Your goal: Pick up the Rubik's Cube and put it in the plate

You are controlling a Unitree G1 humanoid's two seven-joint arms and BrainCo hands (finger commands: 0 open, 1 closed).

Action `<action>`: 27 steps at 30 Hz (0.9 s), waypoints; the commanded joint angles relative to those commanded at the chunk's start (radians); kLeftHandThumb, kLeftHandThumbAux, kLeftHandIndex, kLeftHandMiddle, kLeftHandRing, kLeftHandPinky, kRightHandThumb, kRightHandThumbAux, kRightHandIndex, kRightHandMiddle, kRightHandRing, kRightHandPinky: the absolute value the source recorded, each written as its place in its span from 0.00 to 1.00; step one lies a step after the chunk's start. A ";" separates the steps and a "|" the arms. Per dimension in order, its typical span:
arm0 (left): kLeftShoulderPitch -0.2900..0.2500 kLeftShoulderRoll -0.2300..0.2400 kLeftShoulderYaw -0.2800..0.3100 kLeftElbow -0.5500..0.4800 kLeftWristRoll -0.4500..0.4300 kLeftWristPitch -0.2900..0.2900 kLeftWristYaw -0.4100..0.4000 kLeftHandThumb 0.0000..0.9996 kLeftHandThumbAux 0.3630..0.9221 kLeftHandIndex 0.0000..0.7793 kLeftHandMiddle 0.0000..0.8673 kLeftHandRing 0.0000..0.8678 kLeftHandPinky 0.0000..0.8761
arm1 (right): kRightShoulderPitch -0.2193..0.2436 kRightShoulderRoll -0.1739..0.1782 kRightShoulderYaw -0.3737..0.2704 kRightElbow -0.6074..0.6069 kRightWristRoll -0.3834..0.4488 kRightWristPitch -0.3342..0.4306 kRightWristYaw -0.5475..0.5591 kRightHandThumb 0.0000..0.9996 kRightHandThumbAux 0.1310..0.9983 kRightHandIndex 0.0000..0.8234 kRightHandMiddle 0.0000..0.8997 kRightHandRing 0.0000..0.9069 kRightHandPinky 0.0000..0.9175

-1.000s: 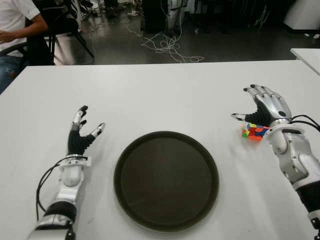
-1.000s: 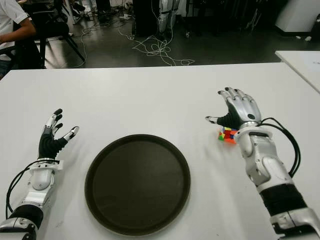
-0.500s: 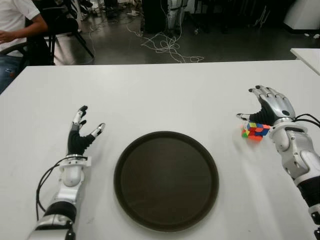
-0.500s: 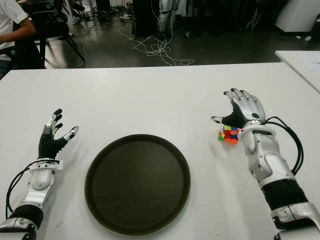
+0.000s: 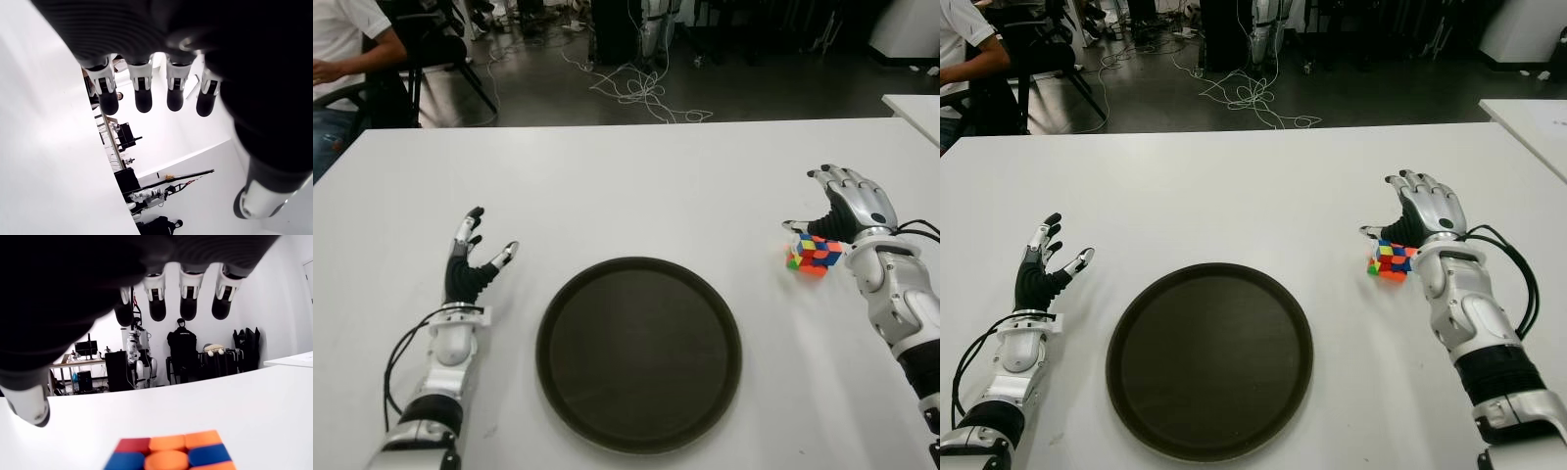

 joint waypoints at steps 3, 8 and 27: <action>0.000 0.000 0.000 0.001 -0.002 -0.002 -0.004 0.41 0.60 0.03 0.08 0.05 0.01 | -0.002 0.001 0.000 0.006 0.007 -0.003 -0.001 0.16 0.45 0.00 0.00 0.00 0.00; 0.004 0.001 0.002 -0.002 -0.005 -0.009 -0.011 0.43 0.58 0.03 0.07 0.04 0.00 | -0.012 0.005 0.003 0.043 0.019 -0.020 -0.007 0.17 0.45 0.00 0.00 0.00 0.00; 0.002 0.002 0.008 0.006 -0.022 0.003 -0.032 0.42 0.62 0.02 0.06 0.03 0.00 | -0.027 0.019 0.013 0.093 0.051 -0.034 0.004 0.16 0.41 0.00 0.00 0.00 0.01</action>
